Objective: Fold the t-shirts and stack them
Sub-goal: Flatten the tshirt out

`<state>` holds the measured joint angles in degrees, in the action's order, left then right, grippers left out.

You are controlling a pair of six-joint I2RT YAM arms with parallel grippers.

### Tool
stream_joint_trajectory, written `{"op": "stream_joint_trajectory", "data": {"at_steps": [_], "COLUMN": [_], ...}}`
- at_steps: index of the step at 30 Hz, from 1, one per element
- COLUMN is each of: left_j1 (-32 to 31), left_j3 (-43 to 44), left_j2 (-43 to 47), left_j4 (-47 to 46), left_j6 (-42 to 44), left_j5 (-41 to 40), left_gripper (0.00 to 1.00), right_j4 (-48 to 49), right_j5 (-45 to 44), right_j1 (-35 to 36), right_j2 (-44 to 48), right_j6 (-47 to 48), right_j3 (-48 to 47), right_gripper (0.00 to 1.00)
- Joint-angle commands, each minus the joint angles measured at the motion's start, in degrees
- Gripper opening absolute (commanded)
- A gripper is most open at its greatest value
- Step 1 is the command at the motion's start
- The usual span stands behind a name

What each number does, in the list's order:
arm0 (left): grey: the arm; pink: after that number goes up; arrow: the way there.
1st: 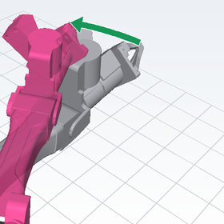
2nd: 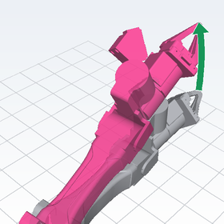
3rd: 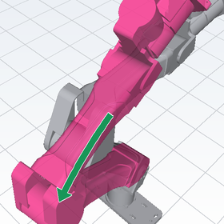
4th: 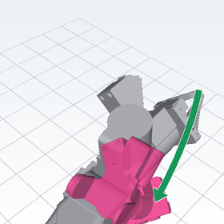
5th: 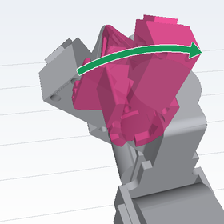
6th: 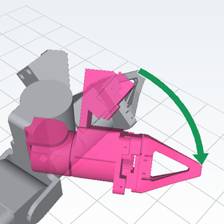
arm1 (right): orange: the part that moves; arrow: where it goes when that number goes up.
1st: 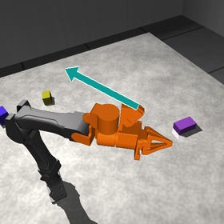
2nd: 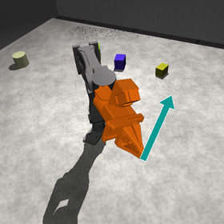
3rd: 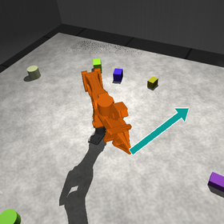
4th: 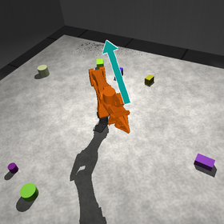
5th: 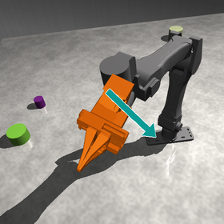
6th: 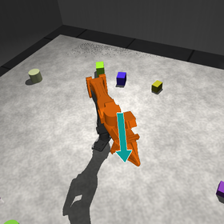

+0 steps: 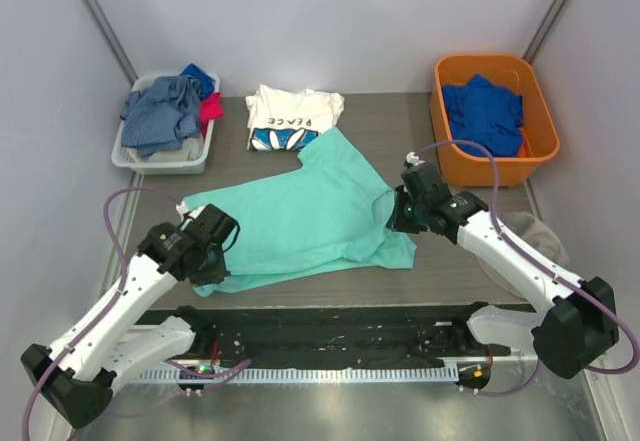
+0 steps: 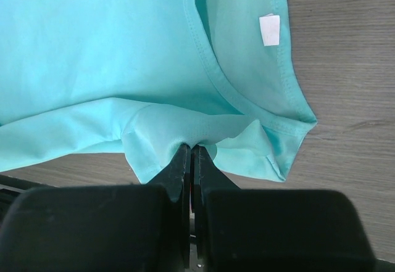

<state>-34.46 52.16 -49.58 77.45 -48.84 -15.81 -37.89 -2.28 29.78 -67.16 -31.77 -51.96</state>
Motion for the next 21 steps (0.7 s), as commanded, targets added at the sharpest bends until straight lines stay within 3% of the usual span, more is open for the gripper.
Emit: {"op": "stream_joint_trajectory", "data": {"at_steps": [1,3,4,7,10,13,21], "left_j1": [-0.1,0.0,-0.1,-0.1,-0.1,-0.1,-0.1], "left_j3": [1.8,2.1,2.1,2.4,2.9,3.0,3.3], "left_j2": [-1.2,-1.7,-2.3,-3.6,-4.5,-5.8,-8.9], "left_j4": [9.2,8.6,8.4,7.6,6.4,4.7,1.3], "left_j6": [1.3,1.6,1.7,2.3,2.7,3.2,4.5], "left_j5": [0.7,0.8,0.8,1.1,1.3,1.7,2.7], "left_gripper": [0.00,0.00,0.00,0.00,0.00,0.00,0.00], "right_j4": [4.6,5.1,5.1,5.0,5.1,7.6,9.8], "right_j5": [-1.9,-2.5,-2.9,-7.0,-11.6,-7.6,4.1], "right_j1": [0.2,0.3,0.2,0.2,0.2,0.2,0.3], "right_j2": [-2.1,-3.3,-5.0,-5.5,-6.0,-9.7,-33.2], "right_j6": [1.1,1.7,2.2,3.6,5.0,7.5,10.6], "right_j3": [-0.3,-0.5,-0.9,-3.5,-7.0,-11.8,-27.8], "right_gripper": [0.01,0.01,0.20,0.57,0.76,0.78,0.77]}}
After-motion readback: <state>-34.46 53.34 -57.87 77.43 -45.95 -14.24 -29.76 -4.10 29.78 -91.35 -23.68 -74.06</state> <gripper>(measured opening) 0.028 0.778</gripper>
